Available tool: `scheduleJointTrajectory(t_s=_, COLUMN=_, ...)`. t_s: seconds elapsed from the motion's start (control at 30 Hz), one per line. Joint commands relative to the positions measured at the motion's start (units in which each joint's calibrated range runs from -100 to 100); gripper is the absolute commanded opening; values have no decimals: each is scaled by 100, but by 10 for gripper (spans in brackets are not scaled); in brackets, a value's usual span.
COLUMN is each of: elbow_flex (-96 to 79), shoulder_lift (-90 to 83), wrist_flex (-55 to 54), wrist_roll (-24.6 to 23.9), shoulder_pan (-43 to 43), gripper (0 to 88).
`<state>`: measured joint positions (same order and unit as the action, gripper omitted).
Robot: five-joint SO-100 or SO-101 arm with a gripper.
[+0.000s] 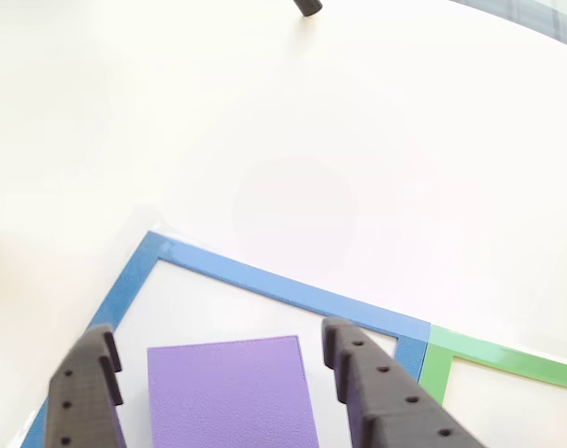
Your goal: Tower of hanoi
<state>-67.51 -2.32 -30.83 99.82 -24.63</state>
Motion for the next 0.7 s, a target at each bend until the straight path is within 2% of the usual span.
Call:
scheduleJointTrajectory(t_s=0.0, elbow_flex=233, shoulder_lift=-1387, wrist_flex=1245, wrist_roll=18, shoulder_pan=-87, gripper=119)
scheduleJointTrajectory(t_s=0.13, elbow_flex=60, shoulder_lift=-2751, wrist_flex=2719, wrist_roll=18, shoulder_pan=-77, gripper=11)
scheduleJointTrajectory(t_s=0.3, elbow_flex=587, shoulder_lift=-4608, wrist_flex=6087, wrist_roll=18, shoulder_pan=297, gripper=10)
scheduleJointTrajectory(t_s=0.47, elbow_flex=2478, shoulder_lift=-5585, wrist_flex=9893, wrist_roll=18, shoulder_pan=920, gripper=10)
scheduleJointTrajectory(t_s=0.53, elbow_flex=3278, shoulder_lift=-5602, wrist_flex=10938, wrist_roll=18, shoulder_pan=1198, gripper=10)
scheduleJointTrajectory(t_s=0.67, elbow_flex=4451, shoulder_lift=-5585, wrist_flex=12233, wrist_roll=18, shoulder_pan=1792, gripper=10)
